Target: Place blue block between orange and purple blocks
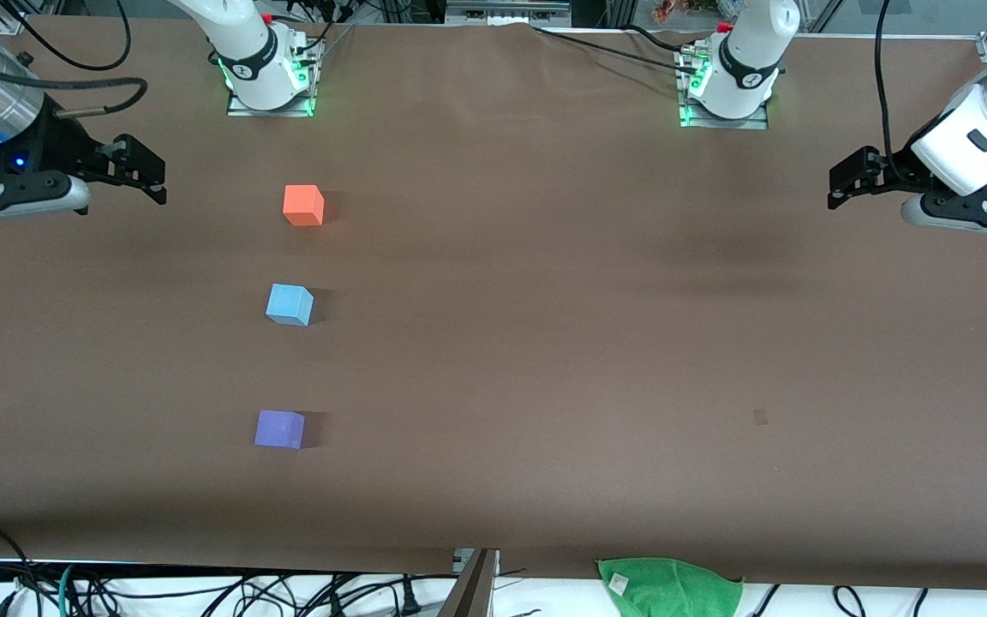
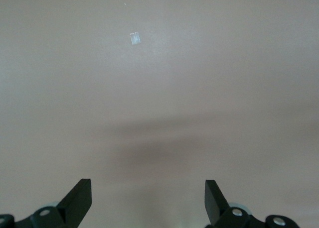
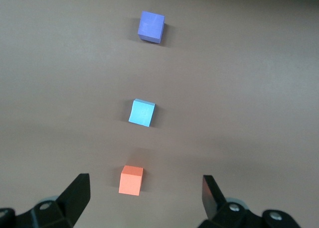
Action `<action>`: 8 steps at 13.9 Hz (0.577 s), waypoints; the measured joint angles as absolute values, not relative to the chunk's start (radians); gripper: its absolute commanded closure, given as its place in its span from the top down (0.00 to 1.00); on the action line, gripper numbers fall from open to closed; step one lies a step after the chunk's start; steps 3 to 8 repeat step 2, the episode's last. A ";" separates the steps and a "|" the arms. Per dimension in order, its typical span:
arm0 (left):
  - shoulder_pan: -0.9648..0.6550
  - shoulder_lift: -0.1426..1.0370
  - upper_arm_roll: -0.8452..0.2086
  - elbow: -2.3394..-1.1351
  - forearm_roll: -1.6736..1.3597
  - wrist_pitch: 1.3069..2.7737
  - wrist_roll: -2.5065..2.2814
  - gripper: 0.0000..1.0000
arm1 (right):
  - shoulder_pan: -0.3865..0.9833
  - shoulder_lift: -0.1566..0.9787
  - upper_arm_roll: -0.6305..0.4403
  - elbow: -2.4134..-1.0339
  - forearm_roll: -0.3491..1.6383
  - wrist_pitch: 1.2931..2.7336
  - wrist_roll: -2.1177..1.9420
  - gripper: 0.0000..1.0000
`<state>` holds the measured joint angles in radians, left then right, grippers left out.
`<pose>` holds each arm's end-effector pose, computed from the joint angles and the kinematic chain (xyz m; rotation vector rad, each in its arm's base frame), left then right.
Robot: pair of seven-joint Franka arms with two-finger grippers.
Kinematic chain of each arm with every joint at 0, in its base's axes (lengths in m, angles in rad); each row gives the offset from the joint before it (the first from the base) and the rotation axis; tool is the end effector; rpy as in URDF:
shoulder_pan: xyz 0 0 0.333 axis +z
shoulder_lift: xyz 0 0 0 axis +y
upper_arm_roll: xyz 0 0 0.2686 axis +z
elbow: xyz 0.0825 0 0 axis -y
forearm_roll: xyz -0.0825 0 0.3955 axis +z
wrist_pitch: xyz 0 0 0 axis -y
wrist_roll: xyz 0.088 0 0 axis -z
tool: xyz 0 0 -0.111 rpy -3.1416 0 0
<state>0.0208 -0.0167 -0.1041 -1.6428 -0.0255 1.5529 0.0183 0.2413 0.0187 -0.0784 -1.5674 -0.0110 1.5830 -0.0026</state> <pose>0.5549 -0.0496 0.5463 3.1141 -0.1575 -0.1155 0.5644 0.0919 0.5652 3.1182 0.2589 -0.0032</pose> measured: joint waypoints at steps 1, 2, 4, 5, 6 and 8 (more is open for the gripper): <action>0.021 -0.017 -0.104 -1.643 -0.025 1.553 0.018 1.00 | 0.241 0.025 -0.079 -1.567 -0.012 1.584 -0.003 0.99; 0.021 -0.017 -0.104 -1.643 -0.025 1.553 0.018 1.00 | 0.241 0.029 -0.079 -1.564 -0.012 1.584 -0.003 0.99; 0.021 -0.017 -0.104 -1.643 -0.025 1.553 0.018 1.00 | 0.241 0.029 -0.079 -1.564 -0.012 1.584 -0.003 0.99; 0.021 -0.017 -0.104 -1.643 -0.025 1.553 0.018 1.00 | 0.241 0.029 -0.079 -1.564 -0.012 1.584 -0.003 0.99; 0.021 -0.017 -0.104 -1.643 -0.025 1.553 0.018 1.00 | 0.241 0.029 -0.079 -1.564 -0.012 1.584 -0.003 0.99; 0.021 -0.017 -0.104 -1.643 -0.025 1.553 0.018 1.00 | 0.241 0.029 -0.079 -1.564 -0.012 1.584 -0.003 0.99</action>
